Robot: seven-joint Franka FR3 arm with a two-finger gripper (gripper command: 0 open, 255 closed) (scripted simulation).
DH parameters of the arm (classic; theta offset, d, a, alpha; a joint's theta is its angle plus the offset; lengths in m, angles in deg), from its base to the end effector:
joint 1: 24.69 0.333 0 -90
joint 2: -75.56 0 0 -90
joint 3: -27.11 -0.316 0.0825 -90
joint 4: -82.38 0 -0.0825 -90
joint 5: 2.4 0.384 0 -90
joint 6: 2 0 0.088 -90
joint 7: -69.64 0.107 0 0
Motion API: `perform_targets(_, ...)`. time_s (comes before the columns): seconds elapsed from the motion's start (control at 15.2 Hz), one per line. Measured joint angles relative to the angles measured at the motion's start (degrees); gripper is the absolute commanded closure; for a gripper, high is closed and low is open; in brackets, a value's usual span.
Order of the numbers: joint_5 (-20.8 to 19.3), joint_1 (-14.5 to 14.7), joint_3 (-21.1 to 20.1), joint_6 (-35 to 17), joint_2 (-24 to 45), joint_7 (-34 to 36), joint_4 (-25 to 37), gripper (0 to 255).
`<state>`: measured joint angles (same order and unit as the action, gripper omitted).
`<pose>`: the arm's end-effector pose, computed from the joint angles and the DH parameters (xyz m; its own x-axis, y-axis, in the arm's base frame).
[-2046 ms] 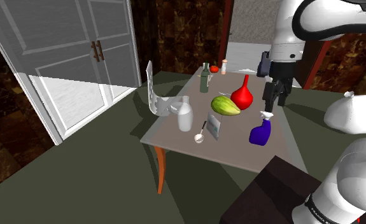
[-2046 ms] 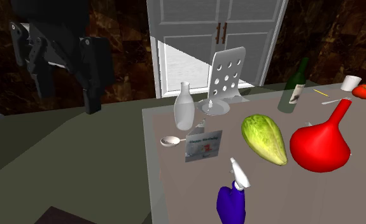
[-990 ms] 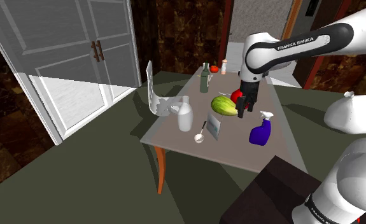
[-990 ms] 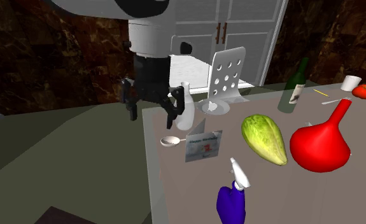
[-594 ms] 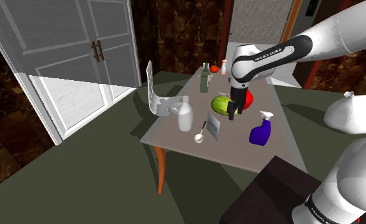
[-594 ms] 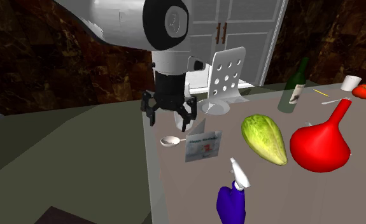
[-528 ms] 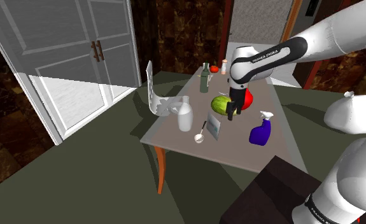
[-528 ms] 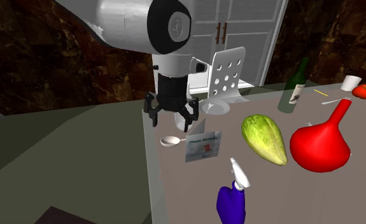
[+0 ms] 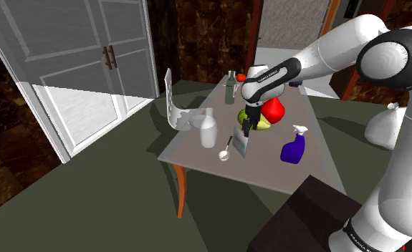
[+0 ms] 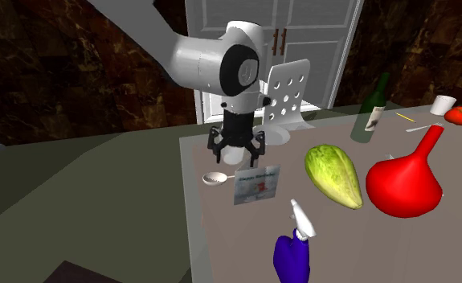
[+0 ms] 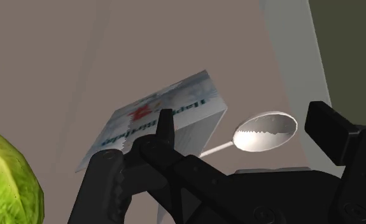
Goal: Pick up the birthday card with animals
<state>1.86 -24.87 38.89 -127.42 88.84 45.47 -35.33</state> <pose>0.5628 -0.1140 0.3196 0.9821 0.1709 -0.0796 0.1676 -0.9848 -0.0461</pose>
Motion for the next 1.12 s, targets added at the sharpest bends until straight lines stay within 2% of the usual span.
perform_targets(0.33,1.57,-1.19,-0.66,-2.01,8.72,-3.02,7.33,0)
perform_targets(0.79,2.22,-1.63,-0.80,-5.43,9.30,-3.28,7.77,0)
perform_targets(0.86,2.20,-1.60,-0.85,-5.63,9.25,-3.23,7.58,255)
perform_targets(1.12,2.62,-1.62,-1.32,-6.93,12.33,-3.63,7.08,255)
